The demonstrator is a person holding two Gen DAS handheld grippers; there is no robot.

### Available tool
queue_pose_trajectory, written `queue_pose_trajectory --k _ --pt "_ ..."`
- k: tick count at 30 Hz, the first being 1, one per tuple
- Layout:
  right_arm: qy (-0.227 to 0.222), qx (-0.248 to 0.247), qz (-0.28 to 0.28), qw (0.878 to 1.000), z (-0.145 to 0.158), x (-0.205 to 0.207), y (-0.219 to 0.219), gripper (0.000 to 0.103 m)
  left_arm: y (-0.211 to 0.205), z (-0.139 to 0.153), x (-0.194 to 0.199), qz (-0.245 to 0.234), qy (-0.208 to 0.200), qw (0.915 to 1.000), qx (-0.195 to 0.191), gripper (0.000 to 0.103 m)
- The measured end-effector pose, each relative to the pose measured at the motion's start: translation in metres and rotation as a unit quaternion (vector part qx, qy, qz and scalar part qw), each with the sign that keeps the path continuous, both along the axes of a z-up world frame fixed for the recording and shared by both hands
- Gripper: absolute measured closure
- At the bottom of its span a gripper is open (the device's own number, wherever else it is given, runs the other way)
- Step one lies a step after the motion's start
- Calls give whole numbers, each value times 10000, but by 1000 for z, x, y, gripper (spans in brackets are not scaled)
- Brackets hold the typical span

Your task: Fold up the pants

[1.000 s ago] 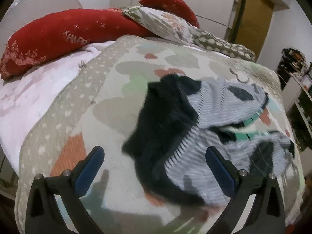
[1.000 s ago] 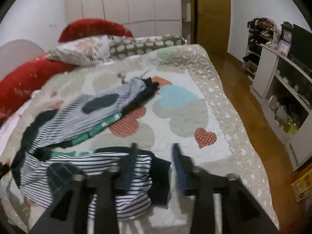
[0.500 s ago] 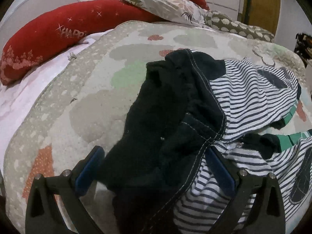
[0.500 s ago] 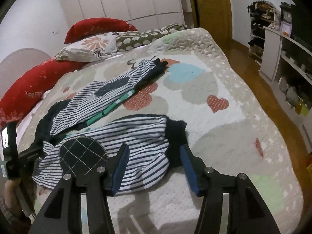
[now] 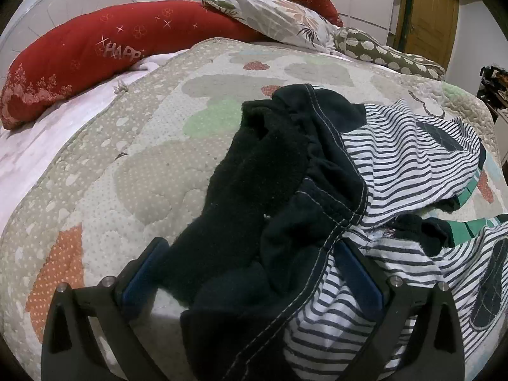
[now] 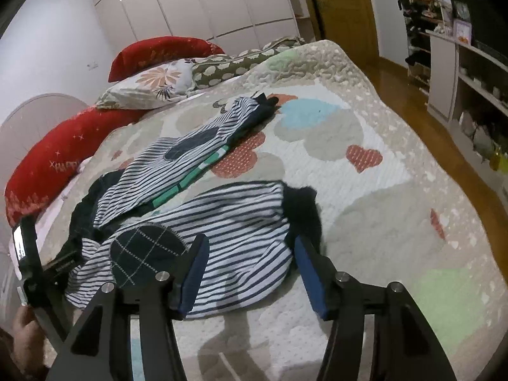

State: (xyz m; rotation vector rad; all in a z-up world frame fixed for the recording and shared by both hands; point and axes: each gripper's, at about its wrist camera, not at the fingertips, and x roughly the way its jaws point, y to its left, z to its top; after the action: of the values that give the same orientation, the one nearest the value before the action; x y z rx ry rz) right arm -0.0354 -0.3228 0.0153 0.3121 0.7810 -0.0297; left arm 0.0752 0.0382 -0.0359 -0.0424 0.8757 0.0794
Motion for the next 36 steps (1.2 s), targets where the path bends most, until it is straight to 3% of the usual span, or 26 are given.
queue_pose_trajectory --k 6,10,16,21,25,29,33,36 --pt "-126 -42 -23 9999 9 -9 2 43 5 0 0 -1 44 10000 -43 0" --pt "-128 -17 66 9999 11 -8 6 43 8 2 -2 -282 398 9987 -144 0" --pt "-160 -159 277 9994 19 -4 19 43 8 4 -11 -337 361 9985 -235 0" --pt "-131 -352 375 9986 25 2 22 43 6 19 -24 -328 290 9990 -64 0" --pt "-53 -497 465 9977 29 12 21 43 5 45 -36 -510 121 9986 28 0" --pt "-165 -944 685 9930 54 31 20 43 19 98 -29 -773 -198 9963 -307 0" --pt "-400 -1244 875 9876 92 64 15 40 28 154 11 -1034 -448 9936 -76 0" --pt "-412 -1460 959 9838 111 99 10 37 21 171 52 -1300 -360 9907 165 0"
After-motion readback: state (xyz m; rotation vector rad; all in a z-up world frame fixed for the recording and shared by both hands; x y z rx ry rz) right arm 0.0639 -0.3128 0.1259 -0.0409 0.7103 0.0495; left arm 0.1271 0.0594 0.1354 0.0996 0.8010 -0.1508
